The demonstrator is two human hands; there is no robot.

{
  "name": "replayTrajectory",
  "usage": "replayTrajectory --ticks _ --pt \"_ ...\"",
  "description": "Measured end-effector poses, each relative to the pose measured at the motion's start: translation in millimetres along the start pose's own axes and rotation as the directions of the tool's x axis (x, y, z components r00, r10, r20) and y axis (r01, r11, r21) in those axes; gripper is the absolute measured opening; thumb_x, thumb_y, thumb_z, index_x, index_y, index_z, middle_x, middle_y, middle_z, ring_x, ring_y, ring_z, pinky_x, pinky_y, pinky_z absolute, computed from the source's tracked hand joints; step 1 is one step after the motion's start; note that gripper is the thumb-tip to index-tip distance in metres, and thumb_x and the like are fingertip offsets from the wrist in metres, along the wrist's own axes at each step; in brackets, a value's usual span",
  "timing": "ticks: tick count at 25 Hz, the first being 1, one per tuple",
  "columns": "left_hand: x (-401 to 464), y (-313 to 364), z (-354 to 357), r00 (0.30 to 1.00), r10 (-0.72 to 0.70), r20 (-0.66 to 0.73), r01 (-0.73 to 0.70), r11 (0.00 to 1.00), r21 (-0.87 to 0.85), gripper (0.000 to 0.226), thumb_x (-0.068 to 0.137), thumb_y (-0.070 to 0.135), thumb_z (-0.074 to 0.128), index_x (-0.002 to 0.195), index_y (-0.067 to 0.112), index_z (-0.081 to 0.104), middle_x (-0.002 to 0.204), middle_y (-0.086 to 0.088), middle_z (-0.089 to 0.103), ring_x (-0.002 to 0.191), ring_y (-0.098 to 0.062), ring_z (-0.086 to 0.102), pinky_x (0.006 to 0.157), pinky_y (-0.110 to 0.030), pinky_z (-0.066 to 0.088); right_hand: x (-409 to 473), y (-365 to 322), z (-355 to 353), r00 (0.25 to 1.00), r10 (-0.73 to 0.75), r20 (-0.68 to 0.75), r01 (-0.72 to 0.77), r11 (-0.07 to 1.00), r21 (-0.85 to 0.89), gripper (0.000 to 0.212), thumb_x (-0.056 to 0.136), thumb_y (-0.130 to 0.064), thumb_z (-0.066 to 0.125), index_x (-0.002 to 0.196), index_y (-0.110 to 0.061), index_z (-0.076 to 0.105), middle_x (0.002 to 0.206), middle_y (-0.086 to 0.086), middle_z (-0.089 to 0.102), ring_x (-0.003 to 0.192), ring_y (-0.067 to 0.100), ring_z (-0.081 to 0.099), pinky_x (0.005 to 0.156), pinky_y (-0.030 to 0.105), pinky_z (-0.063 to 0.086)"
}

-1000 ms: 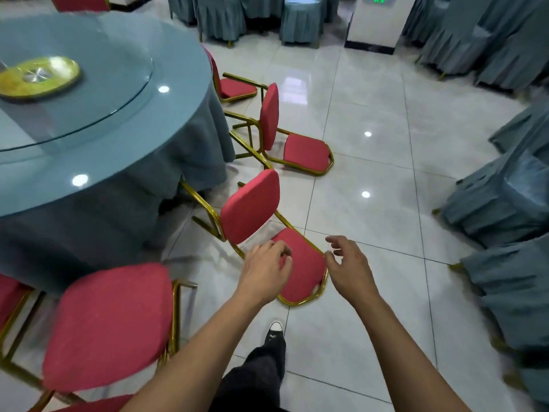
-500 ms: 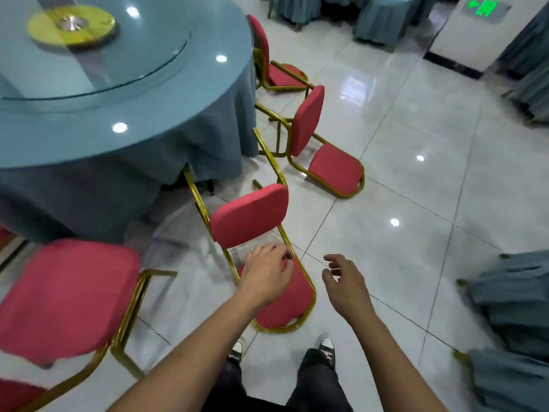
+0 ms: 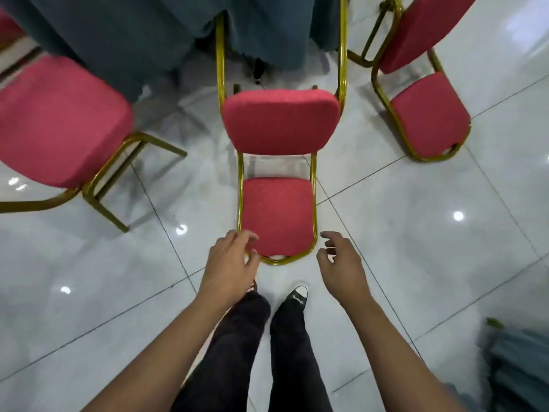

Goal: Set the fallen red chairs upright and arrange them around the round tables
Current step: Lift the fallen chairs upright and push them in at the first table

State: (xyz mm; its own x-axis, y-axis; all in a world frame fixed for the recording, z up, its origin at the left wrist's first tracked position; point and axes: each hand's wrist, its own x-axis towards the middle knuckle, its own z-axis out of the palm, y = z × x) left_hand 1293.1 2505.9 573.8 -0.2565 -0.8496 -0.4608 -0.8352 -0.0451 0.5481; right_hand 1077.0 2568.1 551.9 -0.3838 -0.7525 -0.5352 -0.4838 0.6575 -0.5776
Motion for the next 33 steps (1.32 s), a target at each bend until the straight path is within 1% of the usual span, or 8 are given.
replayTrajectory --ticks 4,9,15,18,21,25,30,33 --pt "47 -76 96 0.992 -0.121 0.022 0.122 0.992 -0.019 0.044 0.098 0.022 0.052 0.141 0.028 0.046 0.139 0.004 0.047 0.122 -0.018 0.048 0.106 -0.039 0.041 76 89 70 0.998 0.07 0.0 -0.07 0.997 0.045 0.04 0.097 -0.018 0.054 0.135 -0.032 0.051 0.116 -0.006 0.053 0.102 0.007 0.056 0.086 0.028 0.045" --pt "161 -204 248 0.979 -0.2 0.026 0.201 0.978 -0.053 0.058 0.1 0.024 0.053 0.153 0.033 0.029 0.15 0.002 0.036 0.133 -0.018 0.043 0.109 -0.038 0.042 214 227 195 0.99 0.131 -0.055 -0.128 0.99 0.06 0.046 0.095 -0.024 0.06 0.139 -0.032 0.046 0.124 0.001 0.055 0.11 0.015 0.057 0.088 0.034 0.046" --pt "269 -342 385 0.939 -0.345 0.006 0.345 0.937 -0.052 0.074 0.098 0.034 0.056 0.156 0.045 0.013 0.156 -0.018 0.025 0.129 -0.041 0.051 0.106 -0.051 0.047 336 366 300 0.961 0.255 -0.107 -0.256 0.967 0.004 0.069 0.092 -0.041 0.064 0.151 -0.026 0.031 0.142 0.014 0.048 0.126 0.032 0.052 0.1 0.047 0.043" --pt "296 -377 413 0.941 -0.334 0.049 0.337 0.924 -0.179 0.085 0.098 0.023 0.057 0.156 0.049 0.0 0.144 -0.013 0.05 0.119 -0.031 0.061 0.103 -0.046 0.048 371 402 324 0.952 0.302 -0.051 -0.299 0.953 0.058 0.075 0.087 -0.054 0.065 0.148 -0.021 0.036 0.136 0.013 0.054 0.122 0.035 0.056 0.103 0.053 0.047" --pt "304 -383 421 0.943 -0.327 0.052 0.326 0.888 -0.324 0.091 0.099 0.015 0.059 0.156 0.048 -0.002 0.139 -0.002 0.057 0.118 -0.021 0.062 0.108 -0.044 0.045 386 404 331 0.94 0.34 -0.016 -0.331 0.923 0.197 0.075 0.086 -0.057 0.068 0.141 -0.013 0.041 0.124 0.004 0.056 0.114 0.028 0.056 0.1 0.048 0.049" --pt "269 -363 387 0.944 -0.32 0.087 0.329 0.871 -0.364 0.091 0.091 0.044 0.067 0.148 0.064 -0.002 0.131 -0.009 0.061 0.112 -0.024 0.066 0.103 -0.05 0.051 348 377 297 0.934 0.353 -0.055 -0.336 0.921 0.2 0.076 0.084 -0.058 0.071 0.136 -0.01 0.044 0.121 0.007 0.059 0.112 0.031 0.059 0.097 0.05 0.051" --pt "159 -273 269 0.918 -0.379 0.12 0.397 0.881 -0.259 0.092 0.078 0.073 0.061 0.145 0.069 -0.001 0.124 -0.013 0.055 0.104 -0.026 0.065 0.096 -0.048 0.056 224 275 187 0.92 0.389 -0.044 -0.378 0.913 0.154 0.07 0.081 -0.067 0.067 0.125 -0.016 0.05 0.109 0.006 0.064 0.097 0.031 0.063 0.088 0.049 0.054" --pt "92 -191 172 0.899 -0.426 0.099 0.437 0.881 -0.182 0.079 0.082 0.07 0.055 0.151 0.058 0.018 0.143 -0.015 0.032 0.121 -0.035 0.054 0.104 -0.044 0.05 149 185 98 0.943 0.331 -0.036 -0.323 0.935 0.144 0.064 0.086 -0.062 0.063 0.132 -0.019 0.049 0.111 0.004 0.064 0.094 0.027 0.06 0.085 0.04 0.05"
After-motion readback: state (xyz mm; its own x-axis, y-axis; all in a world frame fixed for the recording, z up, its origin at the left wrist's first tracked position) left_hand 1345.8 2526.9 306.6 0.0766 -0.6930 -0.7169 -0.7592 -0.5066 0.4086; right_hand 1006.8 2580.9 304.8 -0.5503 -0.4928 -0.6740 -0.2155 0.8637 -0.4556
